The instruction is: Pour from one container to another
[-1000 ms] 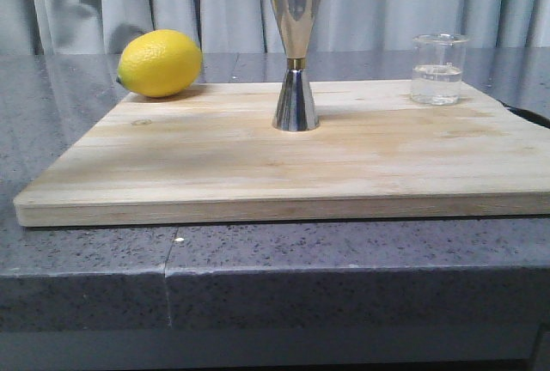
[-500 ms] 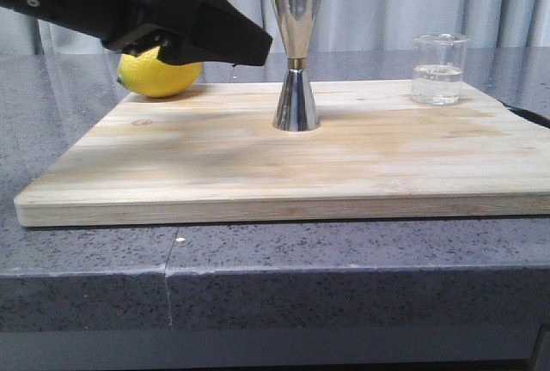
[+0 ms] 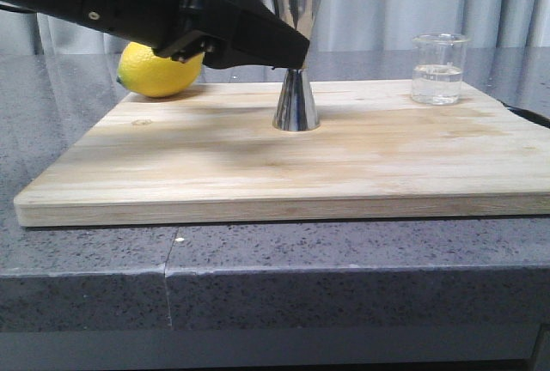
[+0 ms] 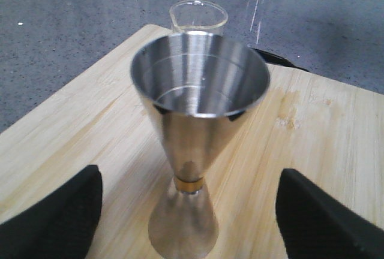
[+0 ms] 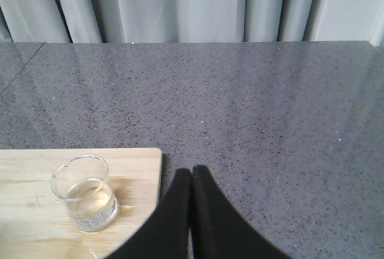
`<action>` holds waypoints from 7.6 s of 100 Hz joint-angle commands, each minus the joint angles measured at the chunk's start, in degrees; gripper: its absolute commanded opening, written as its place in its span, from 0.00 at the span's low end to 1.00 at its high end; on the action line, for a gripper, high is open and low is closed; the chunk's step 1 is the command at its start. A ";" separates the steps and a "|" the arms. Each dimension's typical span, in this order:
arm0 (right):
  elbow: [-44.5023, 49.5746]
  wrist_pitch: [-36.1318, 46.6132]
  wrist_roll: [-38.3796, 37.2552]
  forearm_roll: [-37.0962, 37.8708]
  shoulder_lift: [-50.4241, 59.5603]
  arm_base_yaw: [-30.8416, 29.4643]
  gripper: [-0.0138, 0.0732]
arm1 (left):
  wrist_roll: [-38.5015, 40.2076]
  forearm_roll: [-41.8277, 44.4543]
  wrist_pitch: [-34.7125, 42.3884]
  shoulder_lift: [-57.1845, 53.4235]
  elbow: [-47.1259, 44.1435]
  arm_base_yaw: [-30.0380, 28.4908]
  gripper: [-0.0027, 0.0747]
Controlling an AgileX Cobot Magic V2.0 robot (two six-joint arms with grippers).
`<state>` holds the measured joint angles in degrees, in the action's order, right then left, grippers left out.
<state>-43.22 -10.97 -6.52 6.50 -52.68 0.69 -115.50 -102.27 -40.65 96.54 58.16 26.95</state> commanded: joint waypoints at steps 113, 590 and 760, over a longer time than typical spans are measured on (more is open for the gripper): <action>-2.17 7.62 0.43 1.21 0.33 -0.12 0.08 | 0.38 -3.27 -9.38 6.85 9.48 0.33 0.69; 4.28 64.86 2.91 4.12 -42.56 7.15 0.41 | 17.03 8.81 -15.70 -4.56 16.71 0.22 0.20; -16.45 36.26 2.91 51.31 -20.77 15.91 0.41 | 18.97 12.72 -19.42 2.87 16.71 0.22 0.20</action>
<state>-57.55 22.87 -4.13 56.42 -75.55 16.58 -96.89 -85.69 -57.19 101.75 72.86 26.95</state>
